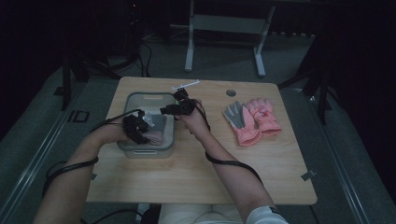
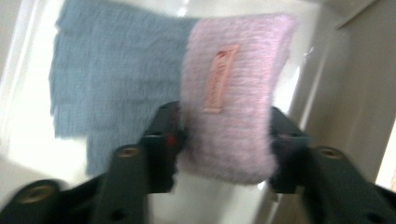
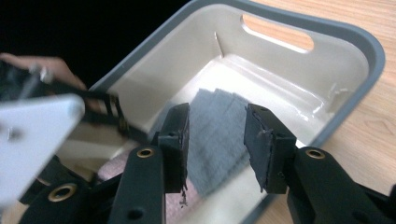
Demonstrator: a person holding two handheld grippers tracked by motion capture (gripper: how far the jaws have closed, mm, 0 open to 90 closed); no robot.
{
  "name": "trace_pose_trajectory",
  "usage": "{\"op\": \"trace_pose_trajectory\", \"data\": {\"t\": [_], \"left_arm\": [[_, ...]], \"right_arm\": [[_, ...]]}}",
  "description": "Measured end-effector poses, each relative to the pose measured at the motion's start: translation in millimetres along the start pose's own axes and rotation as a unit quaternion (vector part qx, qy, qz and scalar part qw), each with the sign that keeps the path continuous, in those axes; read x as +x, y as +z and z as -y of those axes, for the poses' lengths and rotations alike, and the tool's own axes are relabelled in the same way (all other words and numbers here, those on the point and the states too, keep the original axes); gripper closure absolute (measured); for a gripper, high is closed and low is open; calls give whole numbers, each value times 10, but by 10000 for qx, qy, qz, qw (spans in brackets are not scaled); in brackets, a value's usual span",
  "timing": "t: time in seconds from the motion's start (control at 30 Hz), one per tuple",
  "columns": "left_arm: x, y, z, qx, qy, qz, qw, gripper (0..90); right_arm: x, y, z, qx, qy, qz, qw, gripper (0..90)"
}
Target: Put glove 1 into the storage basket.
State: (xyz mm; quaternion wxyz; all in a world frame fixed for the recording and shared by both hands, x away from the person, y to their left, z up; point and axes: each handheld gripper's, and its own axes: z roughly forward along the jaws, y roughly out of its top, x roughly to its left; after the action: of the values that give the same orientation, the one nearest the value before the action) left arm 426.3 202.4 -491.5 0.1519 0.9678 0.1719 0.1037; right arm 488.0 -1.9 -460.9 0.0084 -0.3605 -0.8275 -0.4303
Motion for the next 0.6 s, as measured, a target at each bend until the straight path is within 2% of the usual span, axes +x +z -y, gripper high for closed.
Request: {"op": "trace_pose_trajectory", "data": {"t": [0.03, 0.13, 0.17, 0.2, 0.23, 0.27, 0.3, 0.33, 0.37, 0.4, 0.5, 0.6], "left_arm": [[8, -35, 4, -19, -82, 8, 10000, 365], [27, -160, 12, -185, -315, -48, 9993, 329], [33, -200, 12, -253, -420, -64, 9988, 249], [39, -238, 10, -337, -544, -29, 9979, 249], [29, -264, 4, -410, -617, 82, 9972, 149], [16, -290, -11, -428, -606, -20, 9972, 149], [16, -315, -33, -450, -692, -67, 9966, 123], [11, -338, -56, -540, -782, -6, 9955, 123], [-4, -362, -87, -620, -796, -31, 9949, 84], [-27, -386, -124, -685, -780, -129, 9945, 84], [-87, -464, -241, -989, -876, -101, 9912, 63], [-157, -483, -373, -1026, -912, -91, 9905, 16]], "right_arm": [[-20, -29, 25, -1, 4, -12, 10000, 597], [-30, -59, 47, -23, 16, -23, 10000, 598], [-34, -92, 66, -55, 7, -32, 10000, 608], [-34, -92, 66, -55, 7, -32, 10000, 608], [-26, -124, 85, -79, -31, -77, 9999, 610], [-26, -124, 85, -79, -31, -77, 9999, 610], [-4, -153, 99, -95, -117, -70, 9999, 616], [-4, -153, 99, -95, -117, -70, 9999, 616], [20, -193, 107, -126, -184, -85, 9997, 615], [20, -193, 107, -126, -184, -85, 9997, 615], [55, -273, 118, -159, -310, -92, 9993, 611], [68, -375, 131, -211, -366, -69, 9991, 594]]}}
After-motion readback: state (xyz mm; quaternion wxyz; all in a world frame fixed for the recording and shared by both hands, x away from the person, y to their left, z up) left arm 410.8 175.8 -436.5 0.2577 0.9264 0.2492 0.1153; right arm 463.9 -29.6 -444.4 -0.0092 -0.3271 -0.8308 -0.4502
